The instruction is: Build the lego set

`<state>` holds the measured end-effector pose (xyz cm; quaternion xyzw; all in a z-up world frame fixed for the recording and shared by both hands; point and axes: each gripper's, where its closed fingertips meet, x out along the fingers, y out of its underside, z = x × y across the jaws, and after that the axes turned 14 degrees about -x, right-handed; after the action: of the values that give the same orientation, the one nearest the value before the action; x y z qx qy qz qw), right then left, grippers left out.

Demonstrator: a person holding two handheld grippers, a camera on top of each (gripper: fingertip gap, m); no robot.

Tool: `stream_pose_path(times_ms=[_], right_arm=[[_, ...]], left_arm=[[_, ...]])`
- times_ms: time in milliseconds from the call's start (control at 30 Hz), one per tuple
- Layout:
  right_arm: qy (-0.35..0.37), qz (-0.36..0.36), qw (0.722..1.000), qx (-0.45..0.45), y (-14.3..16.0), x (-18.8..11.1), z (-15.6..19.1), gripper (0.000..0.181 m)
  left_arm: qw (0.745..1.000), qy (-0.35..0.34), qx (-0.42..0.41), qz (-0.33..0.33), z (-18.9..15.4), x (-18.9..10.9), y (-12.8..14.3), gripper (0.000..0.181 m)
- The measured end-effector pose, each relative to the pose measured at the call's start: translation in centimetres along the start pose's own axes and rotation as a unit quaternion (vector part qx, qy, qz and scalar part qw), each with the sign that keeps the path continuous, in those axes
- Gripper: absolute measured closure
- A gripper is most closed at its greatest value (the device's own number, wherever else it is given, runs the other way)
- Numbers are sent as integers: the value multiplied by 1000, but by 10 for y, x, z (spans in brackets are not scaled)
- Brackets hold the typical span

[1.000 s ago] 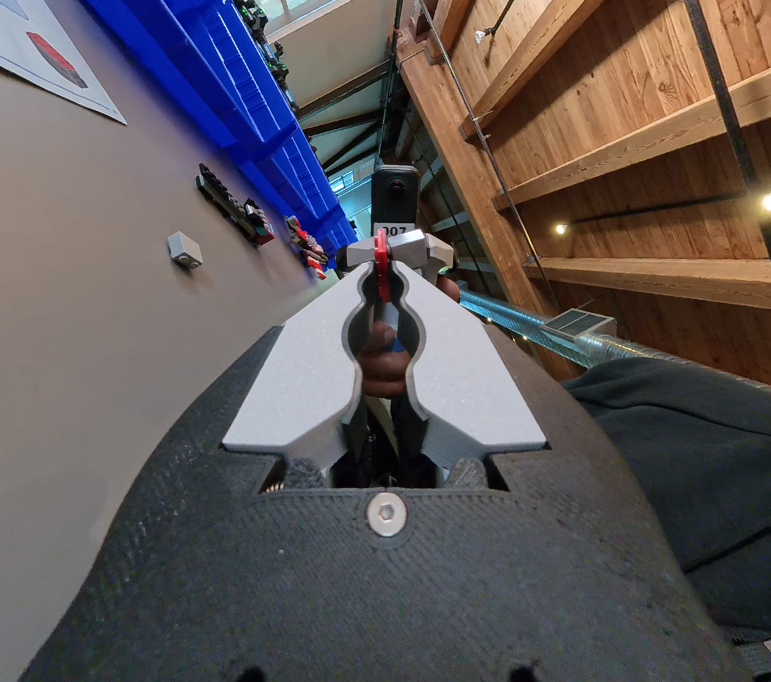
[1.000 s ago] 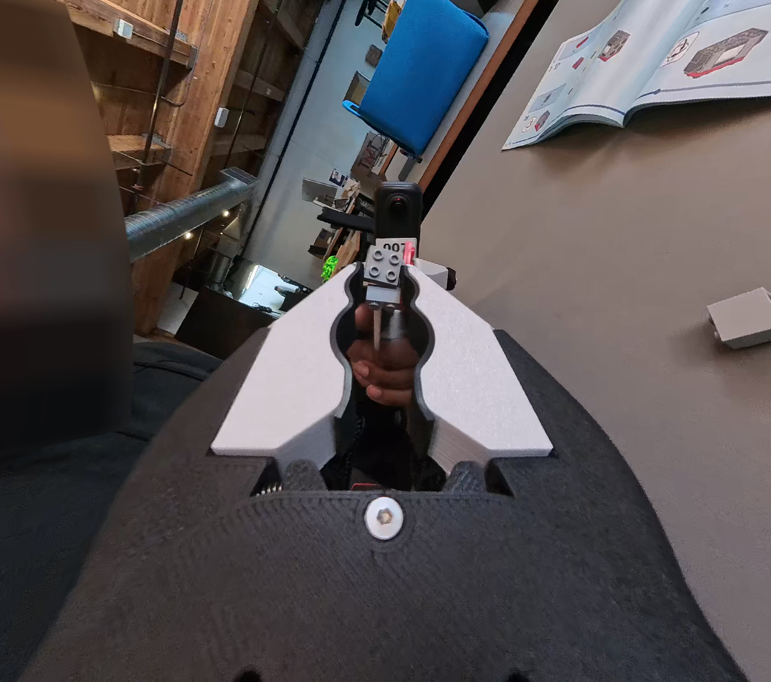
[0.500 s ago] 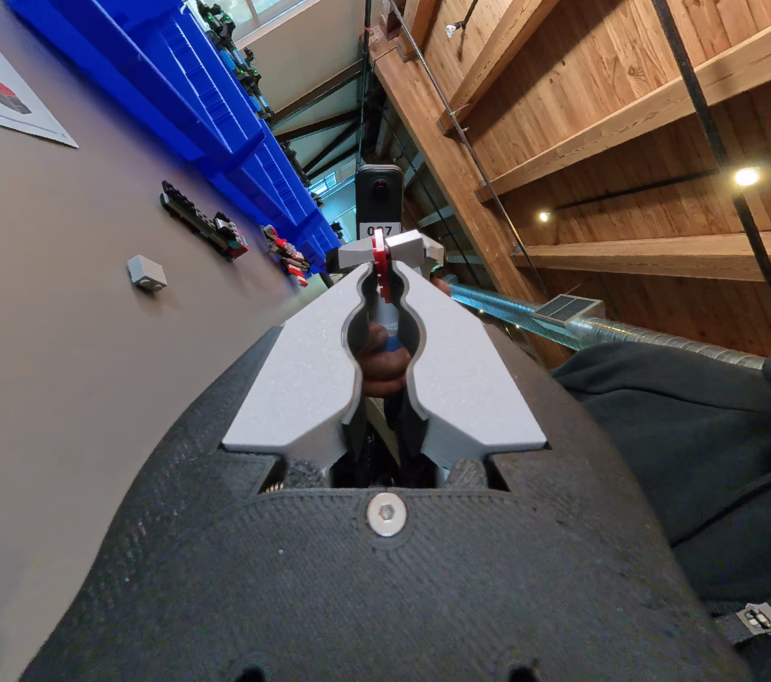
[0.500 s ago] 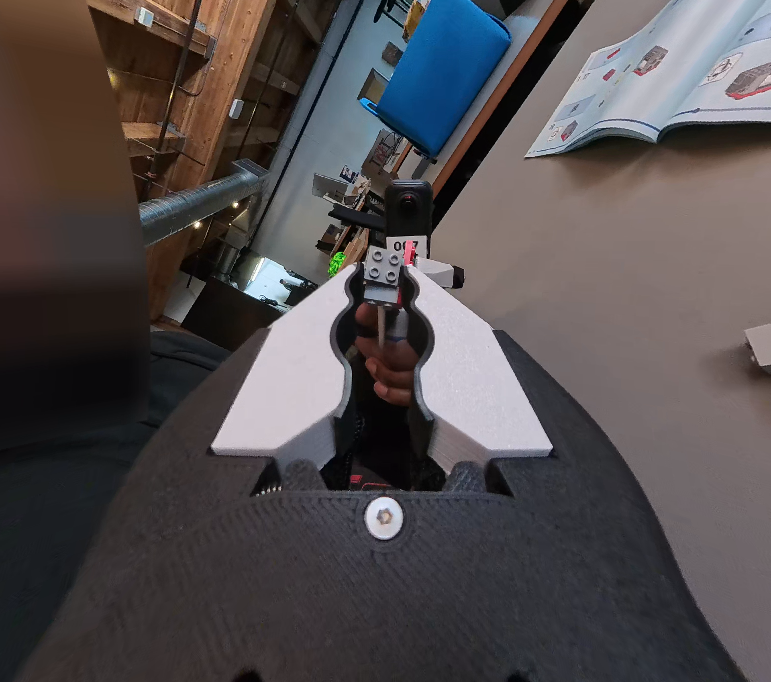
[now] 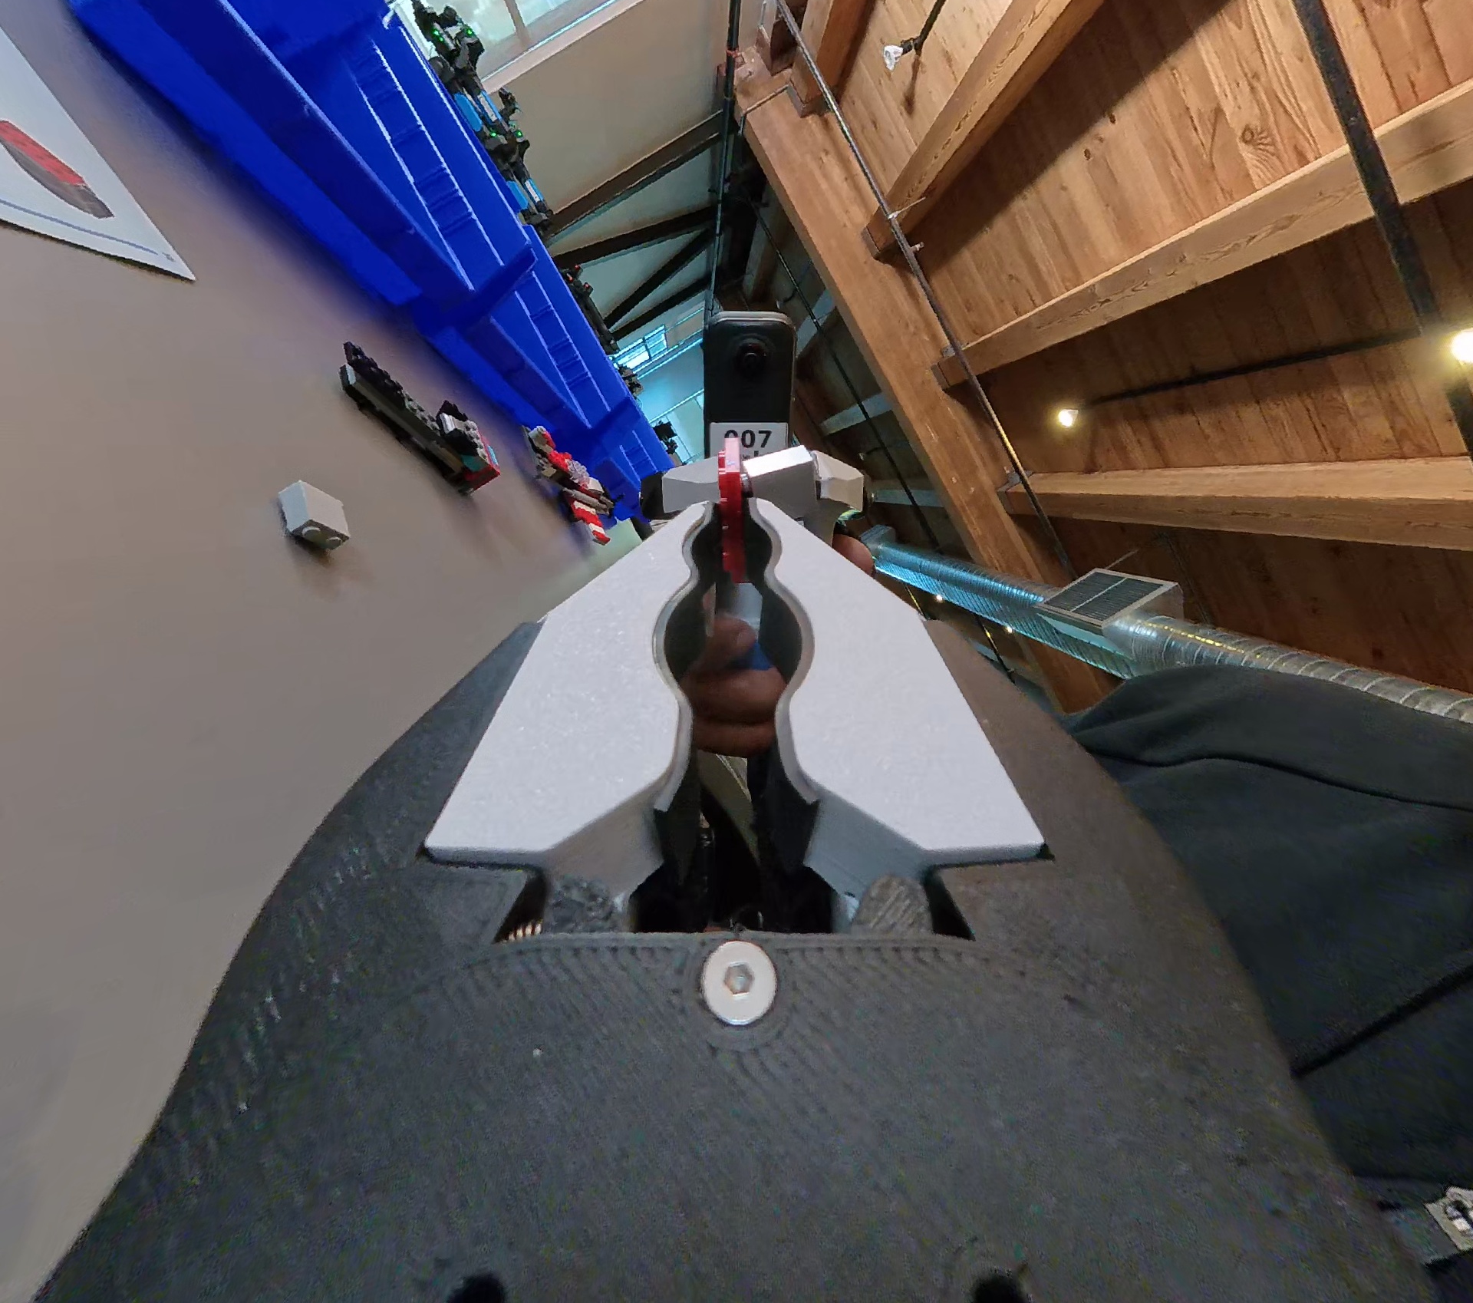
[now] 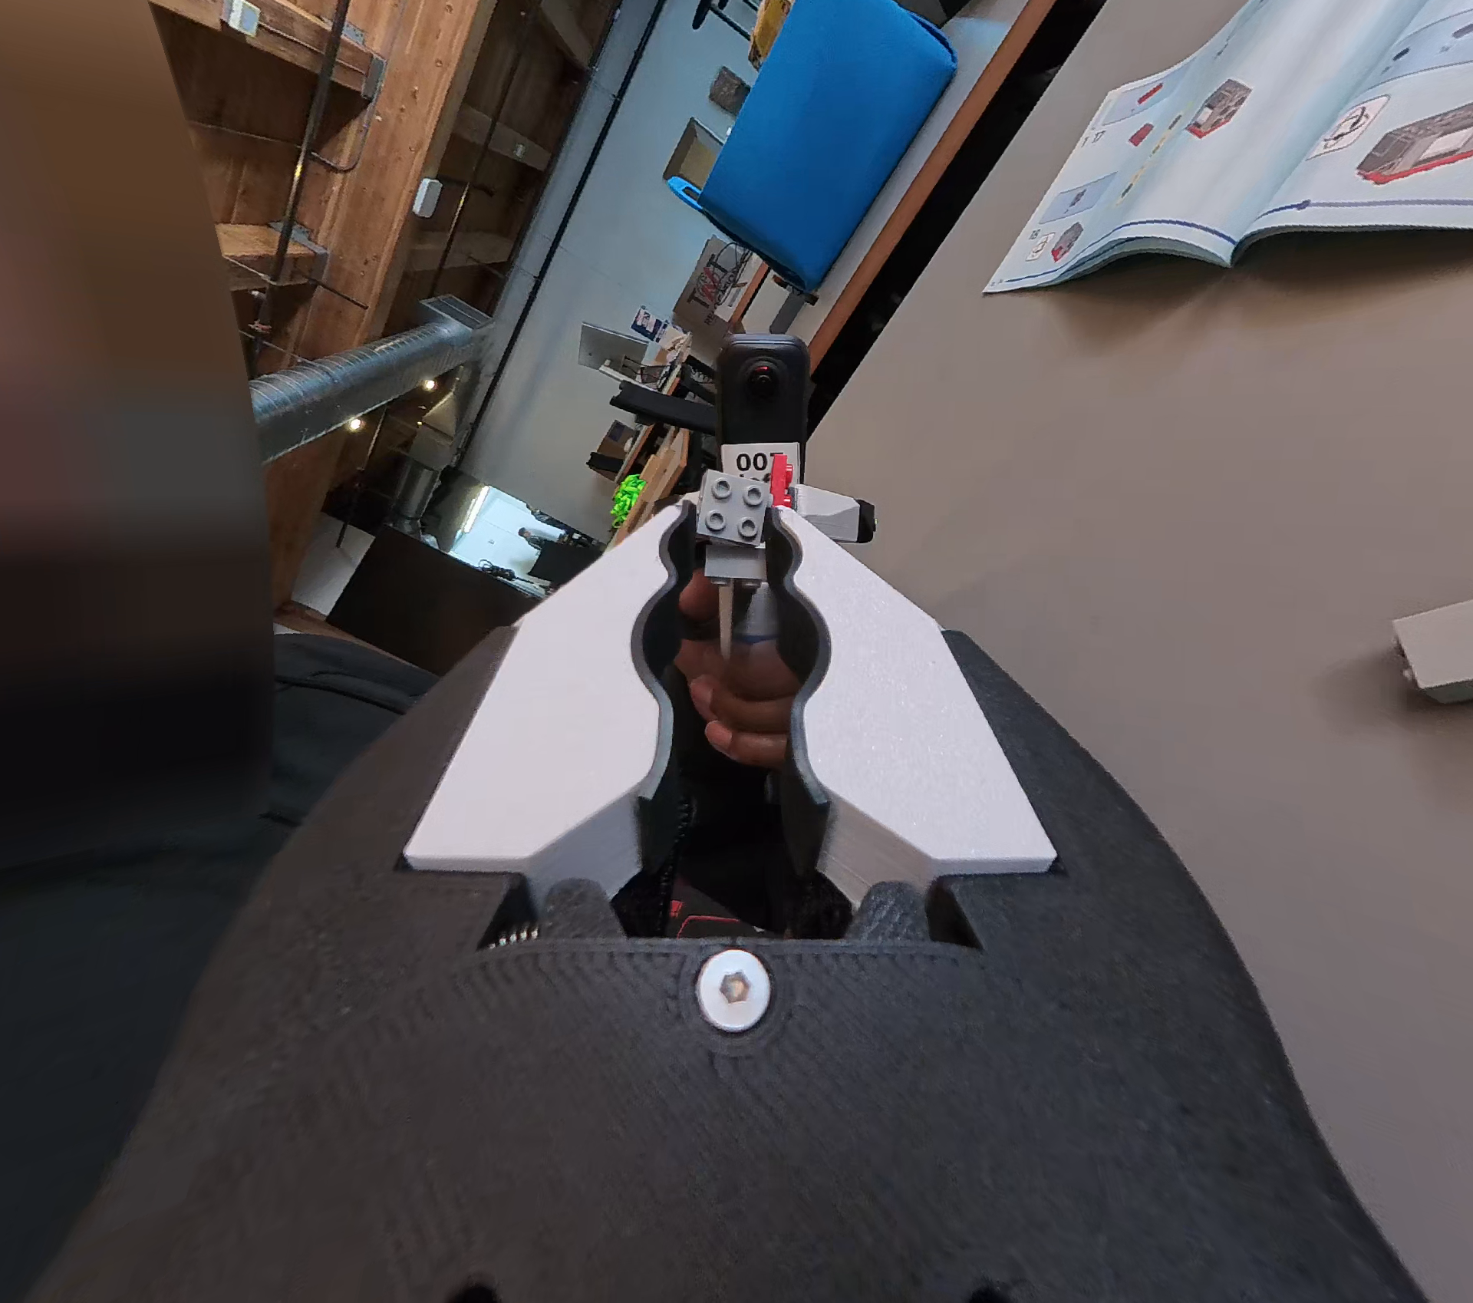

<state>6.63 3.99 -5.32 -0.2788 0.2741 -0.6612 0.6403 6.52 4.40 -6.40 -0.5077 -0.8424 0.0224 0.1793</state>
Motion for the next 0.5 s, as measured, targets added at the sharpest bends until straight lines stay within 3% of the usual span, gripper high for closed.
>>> stream_pose_path(times_ms=[500], right_arm=[[-14, 1, 1000, 0, 0, 0, 5, 165]], left_arm=[[1000, 7, 8, -5, -2, 0, -2, 177]])
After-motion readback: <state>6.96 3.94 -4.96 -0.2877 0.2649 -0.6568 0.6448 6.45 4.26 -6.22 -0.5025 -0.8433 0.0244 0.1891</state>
